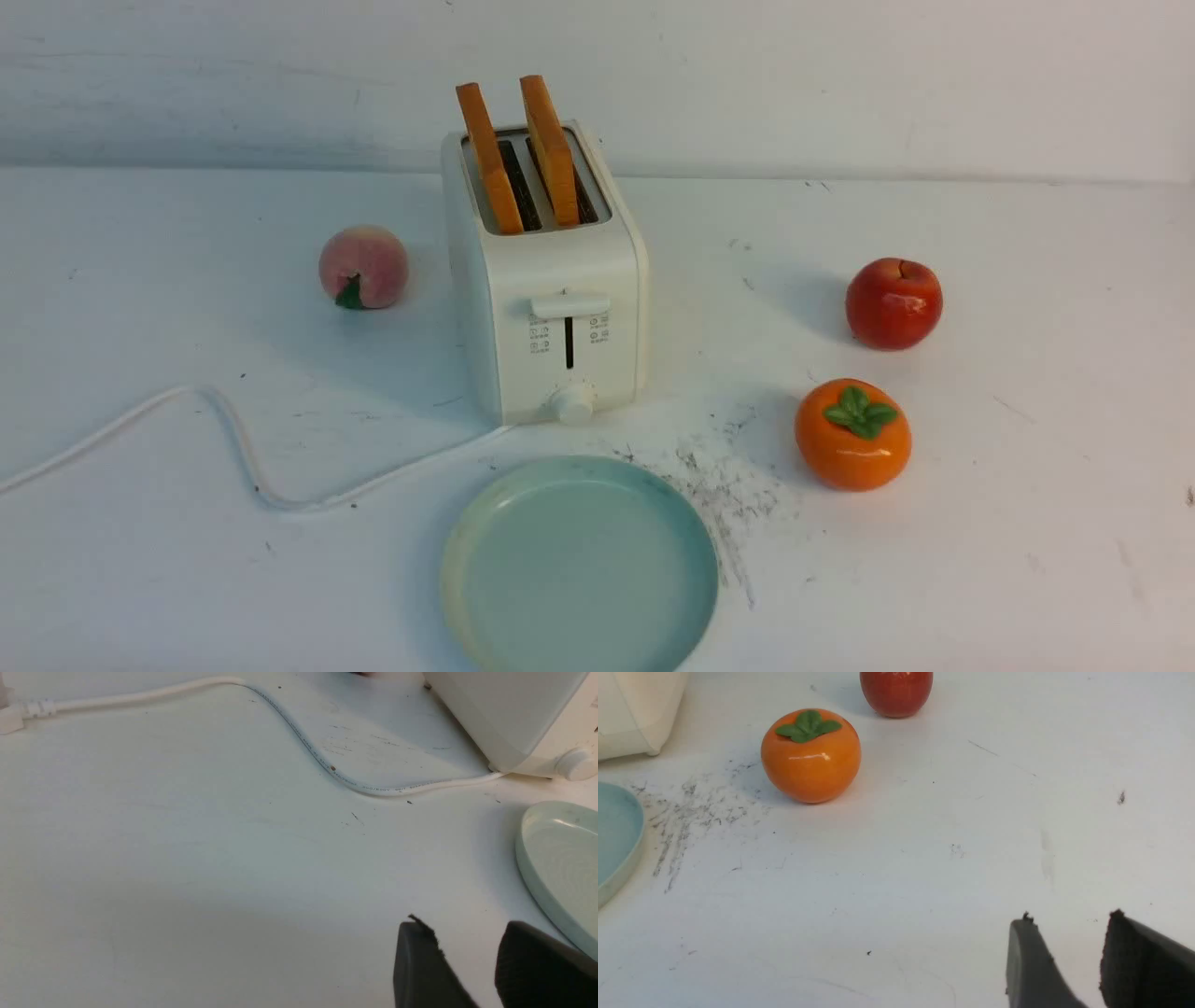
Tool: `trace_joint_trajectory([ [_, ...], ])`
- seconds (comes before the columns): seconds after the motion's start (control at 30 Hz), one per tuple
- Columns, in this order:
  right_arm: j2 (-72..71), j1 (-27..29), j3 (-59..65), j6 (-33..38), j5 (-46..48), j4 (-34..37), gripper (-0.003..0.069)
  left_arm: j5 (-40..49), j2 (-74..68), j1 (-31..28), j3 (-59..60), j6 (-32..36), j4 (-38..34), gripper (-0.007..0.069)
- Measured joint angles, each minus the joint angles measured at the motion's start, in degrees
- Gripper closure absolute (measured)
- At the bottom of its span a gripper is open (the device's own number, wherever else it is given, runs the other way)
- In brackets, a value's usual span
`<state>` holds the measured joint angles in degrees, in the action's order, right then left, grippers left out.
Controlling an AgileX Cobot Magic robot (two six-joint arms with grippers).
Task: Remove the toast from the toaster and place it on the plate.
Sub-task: Use the left arm to take out a slice of bread
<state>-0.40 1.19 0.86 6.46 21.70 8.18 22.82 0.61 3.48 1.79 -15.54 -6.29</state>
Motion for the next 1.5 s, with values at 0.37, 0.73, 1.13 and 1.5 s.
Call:
trace_joint_trajectory([
  [0.37, 0.00, 0.00, 0.00, 0.00, 0.00, 0.00, 0.0419, 0.00, 0.00, 0.00, 0.00, 0.00, 0.00, 0.0386],
  [0.73, 0.00, 0.11, 0.00, 0.00, 0.00, 0.00, 0.0419, 0.00, 0.00, 0.00, 0.00, 0.00, 0.00, 0.0386],
  [1.13, 0.00, 0.18, 0.00, 0.00, 0.00, 0.00, 0.0419, 0.00, 0.00, 0.00, 0.00, 0.00, 0.00, 0.0386],
  [1.5, 0.00, 0.18, 0.00, 0.00, 0.00, -0.04, 0.0419, 0.00, 0.00, 0.00, 0.00, 0.00, 1.47, 0.0386],
])
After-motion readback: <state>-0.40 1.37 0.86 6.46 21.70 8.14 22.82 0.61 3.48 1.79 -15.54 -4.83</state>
